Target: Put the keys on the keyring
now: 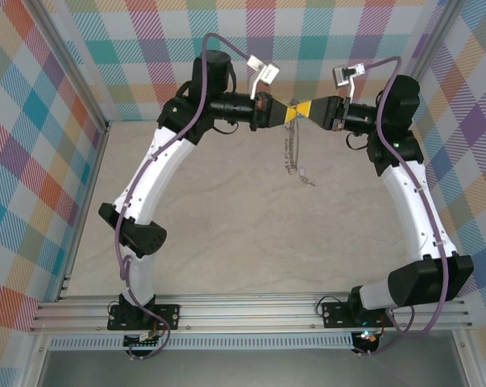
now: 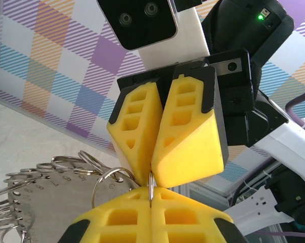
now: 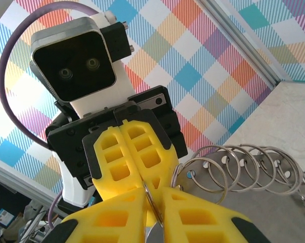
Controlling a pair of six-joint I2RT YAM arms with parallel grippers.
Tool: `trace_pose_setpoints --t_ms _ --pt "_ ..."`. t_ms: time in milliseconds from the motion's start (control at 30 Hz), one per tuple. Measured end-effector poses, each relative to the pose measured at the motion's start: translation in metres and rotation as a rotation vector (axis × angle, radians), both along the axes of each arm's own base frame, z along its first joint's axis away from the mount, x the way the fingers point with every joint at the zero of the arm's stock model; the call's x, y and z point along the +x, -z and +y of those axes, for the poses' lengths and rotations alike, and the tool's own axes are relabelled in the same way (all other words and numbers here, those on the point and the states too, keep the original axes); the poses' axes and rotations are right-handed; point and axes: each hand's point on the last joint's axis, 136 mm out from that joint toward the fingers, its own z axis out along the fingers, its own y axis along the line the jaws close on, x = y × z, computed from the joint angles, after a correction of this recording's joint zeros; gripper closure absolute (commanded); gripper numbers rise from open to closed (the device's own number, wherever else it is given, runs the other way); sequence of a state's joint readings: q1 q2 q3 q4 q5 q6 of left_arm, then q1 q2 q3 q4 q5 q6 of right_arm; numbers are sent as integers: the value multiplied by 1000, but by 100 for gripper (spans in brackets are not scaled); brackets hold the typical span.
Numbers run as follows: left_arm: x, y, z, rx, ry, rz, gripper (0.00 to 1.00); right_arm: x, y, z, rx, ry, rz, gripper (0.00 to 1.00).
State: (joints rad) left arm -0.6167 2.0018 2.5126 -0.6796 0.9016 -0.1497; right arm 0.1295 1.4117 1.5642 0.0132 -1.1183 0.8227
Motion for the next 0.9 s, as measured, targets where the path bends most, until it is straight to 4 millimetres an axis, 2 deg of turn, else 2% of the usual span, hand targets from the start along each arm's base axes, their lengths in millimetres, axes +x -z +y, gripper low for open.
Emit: trace_pose_setpoints --t_ms 133,300,367,433,500,533,667,767,833,900 --pt "-2 -2 1 -8 15 6 100 -1 -3 1 -4 -28 -13 87" --pt "-5 -3 1 -11 35 19 100 -5 -3 2 -9 -69 -23 80" --pt "-6 -1 1 -10 43 26 100 -8 -2 2 -11 -83 -28 80" --pt "-7 0 0 -9 54 34 100 -9 -2 2 -12 -90 -28 86" --pt "-8 0 0 -9 60 37 100 -9 -1 2 -13 -90 -31 97" --pt "-9 0 0 -8 61 40 100 -9 -2 1 -15 -93 -41 100" --pt "-10 0 0 -5 63 49 99 -10 -1 1 -16 -96 -47 100" --pt "-8 2 0 -3 54 54 87 -8 -1 1 -17 -82 -45 100" --pt "-3 3 0 3 29 50 74 -5 0 0 -17 -57 -40 100" --pt "4 5 0 13 -13 55 68 -1 1 -1 -14 -3 -36 100"
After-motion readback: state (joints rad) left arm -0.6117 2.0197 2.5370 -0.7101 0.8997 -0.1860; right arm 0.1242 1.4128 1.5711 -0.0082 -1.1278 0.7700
